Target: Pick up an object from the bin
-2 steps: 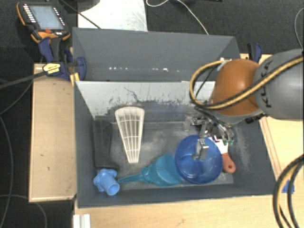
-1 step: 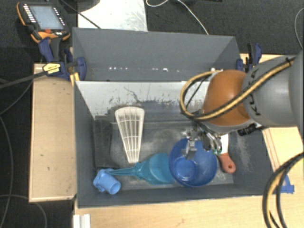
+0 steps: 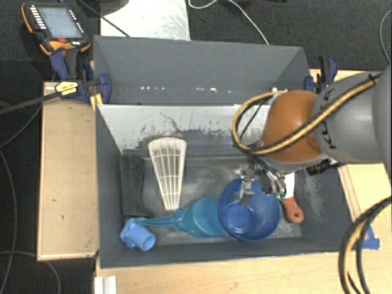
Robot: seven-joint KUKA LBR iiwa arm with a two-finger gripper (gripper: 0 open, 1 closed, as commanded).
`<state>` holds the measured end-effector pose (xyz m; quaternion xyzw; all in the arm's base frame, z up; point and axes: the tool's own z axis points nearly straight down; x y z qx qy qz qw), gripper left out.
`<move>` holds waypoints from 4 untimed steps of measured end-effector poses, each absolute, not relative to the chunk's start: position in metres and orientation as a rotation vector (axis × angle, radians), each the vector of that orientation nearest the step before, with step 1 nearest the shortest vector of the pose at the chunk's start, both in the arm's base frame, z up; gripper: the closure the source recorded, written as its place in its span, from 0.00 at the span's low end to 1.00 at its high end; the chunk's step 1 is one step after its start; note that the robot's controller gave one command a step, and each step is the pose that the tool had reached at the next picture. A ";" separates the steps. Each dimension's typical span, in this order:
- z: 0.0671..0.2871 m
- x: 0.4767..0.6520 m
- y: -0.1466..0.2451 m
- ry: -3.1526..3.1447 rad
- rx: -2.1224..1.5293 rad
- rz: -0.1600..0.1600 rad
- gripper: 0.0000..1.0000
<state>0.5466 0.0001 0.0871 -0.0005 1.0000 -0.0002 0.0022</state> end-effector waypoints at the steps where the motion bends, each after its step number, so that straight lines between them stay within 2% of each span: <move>1: 0.177 0.540 -0.003 3.139 0.006 0.001 1.00; 2: 0.198 0.544 -0.005 3.134 0.011 0.000 1.00; 3: 0.264 0.550 -0.005 3.131 0.028 0.001 1.00; 4: 0.338 0.546 -0.004 3.134 -0.001 0.000 1.00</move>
Offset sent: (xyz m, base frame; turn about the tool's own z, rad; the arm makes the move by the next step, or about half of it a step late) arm 0.0011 -0.0084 0.0675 0.0202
